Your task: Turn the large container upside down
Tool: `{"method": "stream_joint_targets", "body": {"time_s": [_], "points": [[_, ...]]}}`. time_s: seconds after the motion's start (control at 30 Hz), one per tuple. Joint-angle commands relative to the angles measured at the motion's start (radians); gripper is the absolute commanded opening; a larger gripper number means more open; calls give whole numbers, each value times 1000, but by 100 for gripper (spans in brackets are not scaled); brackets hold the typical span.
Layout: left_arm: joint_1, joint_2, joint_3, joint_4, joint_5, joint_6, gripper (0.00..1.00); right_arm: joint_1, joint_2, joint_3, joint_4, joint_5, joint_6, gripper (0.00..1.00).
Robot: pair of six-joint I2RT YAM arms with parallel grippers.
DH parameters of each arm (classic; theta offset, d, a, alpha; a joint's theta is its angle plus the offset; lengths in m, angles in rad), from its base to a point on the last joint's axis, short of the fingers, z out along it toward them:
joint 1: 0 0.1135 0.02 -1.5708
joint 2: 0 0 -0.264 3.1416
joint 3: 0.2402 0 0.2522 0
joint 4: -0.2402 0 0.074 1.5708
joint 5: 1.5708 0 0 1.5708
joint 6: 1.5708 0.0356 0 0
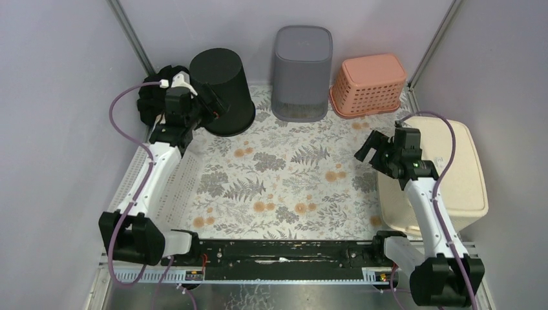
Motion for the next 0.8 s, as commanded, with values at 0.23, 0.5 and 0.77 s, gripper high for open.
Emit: {"method": "stream_joint_targets", "body": {"time_s": [0.23, 0.5, 0.77], "points": [[1, -107, -79, -27, 62, 26, 100, 0, -65, 29, -217, 384, 74, 99], [-1, -108, -114, -12, 53, 34, 100, -61, 154, 82, -84, 363, -22, 99], [-10, -67, -137, 34, 53, 23, 100, -108, 355, 176, 21, 315, -101, 99]]}}
